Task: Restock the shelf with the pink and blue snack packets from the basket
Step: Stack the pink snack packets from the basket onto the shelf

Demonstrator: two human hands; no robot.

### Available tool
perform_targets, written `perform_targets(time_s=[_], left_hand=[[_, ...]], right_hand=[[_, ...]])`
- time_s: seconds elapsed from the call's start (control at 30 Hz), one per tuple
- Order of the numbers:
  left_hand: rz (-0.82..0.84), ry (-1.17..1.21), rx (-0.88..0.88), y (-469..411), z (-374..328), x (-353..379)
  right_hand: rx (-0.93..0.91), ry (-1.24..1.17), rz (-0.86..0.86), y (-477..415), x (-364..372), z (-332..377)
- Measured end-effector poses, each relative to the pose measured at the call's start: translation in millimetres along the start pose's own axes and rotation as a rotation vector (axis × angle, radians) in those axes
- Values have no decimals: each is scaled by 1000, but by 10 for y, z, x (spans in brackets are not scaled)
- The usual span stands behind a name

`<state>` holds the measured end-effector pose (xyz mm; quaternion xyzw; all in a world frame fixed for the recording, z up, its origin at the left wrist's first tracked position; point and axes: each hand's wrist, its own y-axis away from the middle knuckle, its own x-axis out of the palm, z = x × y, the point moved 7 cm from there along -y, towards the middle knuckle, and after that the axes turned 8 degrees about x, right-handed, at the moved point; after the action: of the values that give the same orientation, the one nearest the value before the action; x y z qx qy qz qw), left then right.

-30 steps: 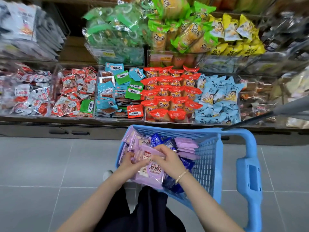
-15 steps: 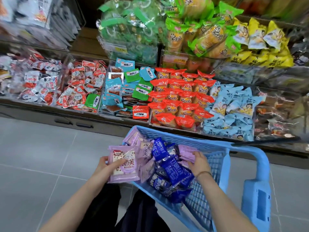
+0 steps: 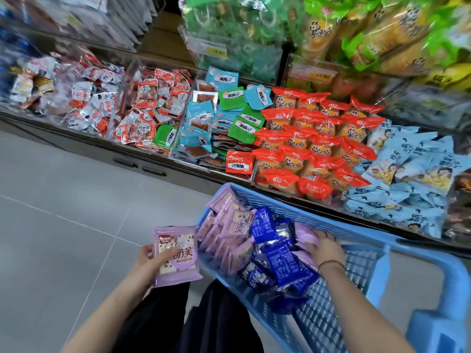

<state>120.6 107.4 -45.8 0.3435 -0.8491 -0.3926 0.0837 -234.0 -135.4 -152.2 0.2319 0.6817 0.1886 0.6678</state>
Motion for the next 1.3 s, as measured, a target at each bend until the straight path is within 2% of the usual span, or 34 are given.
perform_targets(time_s=[0.07,0.17,0.23,0.37,0.47,0.63,0.8,0.93,1.0,1.07,1.2,1.3], left_hand=[[5,26,-13,11,-59,9],[9,53,0,18,-233,40],[11,70,8,-8,-344,68],[42,94,19,-39,-522,50],[57,116,52,-72,-685,-50],[65,153,96,-289,-1011,-415],[137,144,153,-603,-1550,-1006],[165,85,227,-917,-2002,-1588],[168,71,265,-1074,-2205,-1858],[168,85,306,-1230,-2395,-2095],[179,155,337,-1488,-2691,-2382],[238,212,369,-1627,-2935,-2413]], right_hand=[[6,-169,-82,174,-215,-12],[53,-677,-64,529,-522,-22],[90,-1033,37,761,-661,53],[239,-1506,371,1045,-659,416],[153,-1566,480,1147,-774,849],[-64,-1479,490,1282,-1093,1716],[-305,-1115,243,1473,-1553,2646],[-307,-1267,38,1596,-1902,3178],[-278,-1408,16,1647,-1972,3405],[-242,-1597,101,1692,-1976,3671],[-205,-1809,429,1707,-1930,4260],[-155,-1898,491,1609,-1937,4528]])
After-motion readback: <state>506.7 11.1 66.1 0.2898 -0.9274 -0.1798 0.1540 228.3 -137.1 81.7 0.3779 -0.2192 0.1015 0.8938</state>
